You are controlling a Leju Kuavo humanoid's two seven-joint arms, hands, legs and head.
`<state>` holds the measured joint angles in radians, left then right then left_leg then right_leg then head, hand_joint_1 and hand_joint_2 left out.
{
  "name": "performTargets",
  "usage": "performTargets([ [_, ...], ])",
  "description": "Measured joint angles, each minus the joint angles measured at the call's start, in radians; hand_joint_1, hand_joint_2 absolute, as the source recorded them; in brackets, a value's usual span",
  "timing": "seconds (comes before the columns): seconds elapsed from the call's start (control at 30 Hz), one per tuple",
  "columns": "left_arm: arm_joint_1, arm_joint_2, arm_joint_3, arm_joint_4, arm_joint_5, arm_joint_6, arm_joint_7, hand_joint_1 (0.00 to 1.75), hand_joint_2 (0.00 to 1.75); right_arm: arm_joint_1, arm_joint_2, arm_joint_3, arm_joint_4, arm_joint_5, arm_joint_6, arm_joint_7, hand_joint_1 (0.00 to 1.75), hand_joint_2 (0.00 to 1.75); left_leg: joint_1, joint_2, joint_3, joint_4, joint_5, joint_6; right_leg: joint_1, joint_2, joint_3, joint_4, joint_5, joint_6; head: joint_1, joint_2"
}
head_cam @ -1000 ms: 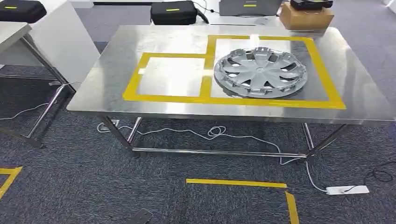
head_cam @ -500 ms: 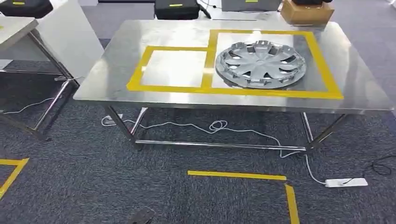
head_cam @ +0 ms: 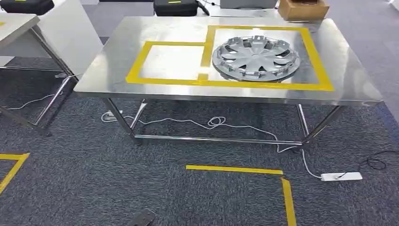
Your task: Take the parts from the cabinet and place them on the table.
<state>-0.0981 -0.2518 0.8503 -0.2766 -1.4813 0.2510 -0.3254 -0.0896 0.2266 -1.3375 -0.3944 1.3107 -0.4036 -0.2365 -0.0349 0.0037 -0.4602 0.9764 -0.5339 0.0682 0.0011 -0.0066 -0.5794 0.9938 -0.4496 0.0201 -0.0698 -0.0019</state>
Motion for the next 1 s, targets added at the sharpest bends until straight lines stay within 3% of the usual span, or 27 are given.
performTargets([
  [0.07,0.003,0.000,0.000,0.000,0.000,0.000,0.000,0.00,0.00,0.001,0.000,0.000,0.000,0.000,0.000,0.000,0.00,0.00,0.001,0.001,-0.004,-0.016,0.021,0.003,0.001,0.000,-0.002,-0.005,0.015,0.013,-0.002,0.000],
  [0.1,0.001,-0.003,0.000,0.000,-0.002,0.000,0.000,0.00,0.00,0.001,-0.002,0.000,0.000,0.000,0.000,-0.001,0.00,0.00,0.010,0.007,-0.006,-0.029,0.036,-0.004,-0.001,0.004,-0.011,0.008,-0.008,0.015,-0.004,0.000],
  [0.13,-0.002,-0.006,0.000,0.000,-0.003,0.000,0.000,0.00,0.00,0.002,-0.001,0.000,0.000,0.000,0.000,-0.002,0.00,0.00,0.011,0.005,-0.017,-0.032,0.046,0.004,-0.001,0.005,-0.033,0.037,-0.053,0.021,0.002,0.000],
  [0.17,-0.002,-0.008,0.000,0.000,-0.005,0.000,0.000,0.00,0.00,0.002,-0.001,0.000,0.000,0.000,0.001,-0.005,0.00,0.00,0.012,0.005,-0.030,-0.030,0.056,0.006,-0.004,0.005,-0.053,0.103,-0.112,0.026,0.004,0.000],
  [0.2,0.000,-0.009,0.000,0.000,-0.006,0.000,0.000,0.00,0.00,0.000,-0.003,0.000,0.000,-0.001,0.001,-0.005,0.00,0.00,0.011,0.005,-0.043,-0.027,0.063,0.004,-0.007,0.005,-0.074,0.181,-0.162,0.031,0.003,0.000],
  [0.23,0.003,-0.010,0.001,0.000,-0.006,0.000,0.000,0.00,0.00,0.000,-0.005,0.000,0.000,-0.001,0.001,-0.006,0.00,0.00,0.011,0.007,-0.058,-0.023,0.071,0.001,-0.008,0.005,-0.091,0.252,-0.193,0.037,0.002,0.000],
  [0.27,0.003,-0.010,0.001,0.000,-0.006,0.001,0.000,0.00,0.00,0.001,-0.005,0.000,0.000,-0.002,0.001,-0.006,0.00,0.00,0.012,0.007,-0.073,-0.018,0.079,-0.001,-0.009,0.005,-0.095,0.293,-0.192,0.041,0.003,0.000],
  [0.3,0.003,-0.010,0.001,0.000,-0.008,0.001,0.000,0.00,0.00,0.003,-0.005,0.000,0.000,-0.003,0.001,-0.006,0.00,0.00,0.013,0.008,-0.089,-0.012,0.086,-0.003,-0.012,0.005,-0.080,0.294,-0.161,0.044,0.003,0.000],
  [0.33,0.003,-0.011,0.001,0.000,-0.008,0.002,0.000,0.00,0.00,0.004,-0.006,0.000,0.000,-0.004,0.001,-0.006,0.00,0.00,0.014,0.008,-0.103,-0.005,0.091,-0.006,-0.015,0.005,-0.047,0.258,-0.120,0.048,0.003,0.000],
  [0.37,0.003,-0.011,0.001,0.000,-0.008,0.003,0.000,0.00,0.00,0.003,-0.006,0.000,0.000,-0.005,0.001,-0.006,0.00,0.00,0.016,0.008,-0.118,0.005,0.096,-0.010,-0.018,0.004,0.005,0.187,-0.083,0.051,0.002,0.000],
  [0.4,0.003,-0.011,0.001,0.000,-0.008,0.003,0.000,0.00,0.00,0.001,-0.006,0.000,0.000,-0.003,0.001,-0.006,0.00,0.00,0.018,0.008,-0.132,0.017,0.100,-0.015,-0.023,0.004,0.069,0.093,-0.068,0.056,0.003,0.000],
  [0.43,0.003,-0.011,0.001,-0.001,-0.008,0.003,0.000,0.00,0.00,-0.002,-0.006,0.000,0.000,-0.002,0.001,-0.006,0.00,0.00,0.012,0.007,-0.145,0.029,0.102,-0.020,-0.022,0.005,0.122,0.011,-0.105,0.060,0.005,0.000],
  [0.47,0.002,-0.011,0.001,-0.001,-0.009,0.004,-0.001,0.00,0.00,-0.004,-0.006,0.000,0.000,-0.002,0.001,-0.007,0.00,0.00,0.011,0.007,-0.152,0.039,0.106,-0.025,-0.019,0.010,0.139,-0.017,-0.114,0.043,0.000,0.000],
  [0.5,0.002,-0.011,0.002,-0.001,-0.009,0.005,-0.002,0.00,0.00,-0.003,-0.006,0.000,0.000,-0.002,0.001,-0.008,0.00,0.00,0.010,0.008,-0.153,0.043,0.114,-0.029,-0.018,0.006,0.118,-0.014,-0.113,0.035,0.001,0.000],
  [0.57,0.003,-0.011,0.002,-0.001,-0.010,0.006,-0.002,0.00,0.00,0.000,-0.006,0.000,0.000,-0.003,0.001,-0.009,0.00,0.00,0.012,0.007,-0.155,0.041,0.125,-0.039,-0.014,0.005,0.114,-0.010,-0.106,0.015,0.001,0.000],
  [0.6,0.004,-0.010,0.003,-0.001,-0.010,0.007,-0.002,0.00,0.00,0.000,-0.005,0.000,0.000,-0.003,0.001,-0.009,0.00,0.00,0.015,0.005,-0.160,0.048,0.116,-0.045,-0.020,-0.001,0.106,-0.013,-0.097,0.002,0.004,0.000],
  [0.63,0.005,-0.010,0.003,-0.001,-0.012,0.007,-0.002,0.00,0.00,0.000,-0.005,0.000,0.000,-0.003,0.001,-0.010,0.00,0.00,0.017,0.003,-0.169,0.073,0.067,-0.055,-0.020,-0.001,0.097,-0.013,-0.088,-0.008,-0.001,0.000],
  [0.67,0.006,-0.010,0.003,-0.001,-0.014,0.007,-0.002,0.00,0.00,0.000,-0.005,0.000,0.000,-0.003,0.001,-0.010,0.00,0.00,0.021,0.003,-0.183,0.132,0.003,-0.062,-0.019,-0.001,0.087,-0.013,-0.079,-0.016,-0.005,0.000],
  [0.73,0.005,-0.009,0.003,-0.001,-0.015,0.007,-0.002,0.00,0.00,0.001,-0.006,0.000,0.000,-0.004,0.001,-0.011,0.00,0.00,0.028,0.003,-0.215,0.282,-0.093,-0.071,-0.018,-0.002,0.068,-0.011,-0.061,-0.016,-0.004,0.000],
  [0.77,0.005,-0.009,0.003,-0.001,-0.015,0.007,-0.002,0.00,0.00,0.001,-0.006,0.000,0.000,-0.004,0.001,-0.011,0.00,0.00,0.030,0.003,-0.219,0.334,-0.105,-0.073,-0.017,-0.003,0.061,-0.010,-0.052,-0.016,-0.005,0.000],
  [0.8,0.006,-0.009,0.003,-0.001,-0.016,0.007,-0.002,0.00,0.00,0.001,-0.006,0.000,0.000,-0.004,0.001,-0.011,0.00,0.00,0.031,0.003,-0.206,0.339,-0.087,-0.073,-0.017,-0.002,0.048,-0.007,-0.043,-0.014,-0.005,0.000],
  [0.83,0.005,-0.009,0.003,-0.001,-0.016,0.007,-0.002,0.00,0.00,0.002,-0.006,0.000,0.000,-0.003,0.001,-0.011,0.00,0.00,0.031,0.003,-0.174,0.308,-0.051,-0.070,-0.017,-0.002,0.036,-0.004,-0.035,-0.012,-0.005,0.000],
  [0.9,0.005,-0.009,0.003,-0.001,-0.017,0.007,-0.002,0.00,0.00,0.002,-0.006,0.000,0.000,-0.004,0.001,-0.010,0.00,0.00,0.030,0.002,-0.062,0.134,0.010,-0.055,-0.015,0.000,0.022,-0.001,-0.024,-0.008,-0.005,0.000],
  [0.93,0.004,-0.008,0.003,-0.001,-0.017,0.007,-0.002,0.00,0.00,0.001,-0.005,0.000,0.000,-0.003,0.001,-0.010,0.00,0.00,0.026,0.000,-0.010,0.045,0.010,-0.043,-0.016,-0.001,0.018,-0.001,-0.019,-0.005,-0.005,0.000],
  [0.97,0.003,-0.008,0.003,-0.001,-0.017,0.007,-0.002,0.00,0.00,0.000,-0.003,0.000,0.000,-0.003,0.001,-0.010,0.00,0.00,0.023,0.000,0.007,0.009,0.002,-0.038,-0.013,-0.001,0.013,0.001,-0.012,0.002,-0.003,0.000],
  [1.0,0.002,-0.009,0.003,-0.001,-0.018,0.008,-0.002,0.00,0.00,0.000,-0.003,0.000,0.000,-0.004,0.001,-0.010,0.00,0.00,0.019,0.000,0.003,0.004,0.003,-0.037,-0.016,-0.002,0.006,0.000,-0.002,0.011,-0.005,0.000],
])
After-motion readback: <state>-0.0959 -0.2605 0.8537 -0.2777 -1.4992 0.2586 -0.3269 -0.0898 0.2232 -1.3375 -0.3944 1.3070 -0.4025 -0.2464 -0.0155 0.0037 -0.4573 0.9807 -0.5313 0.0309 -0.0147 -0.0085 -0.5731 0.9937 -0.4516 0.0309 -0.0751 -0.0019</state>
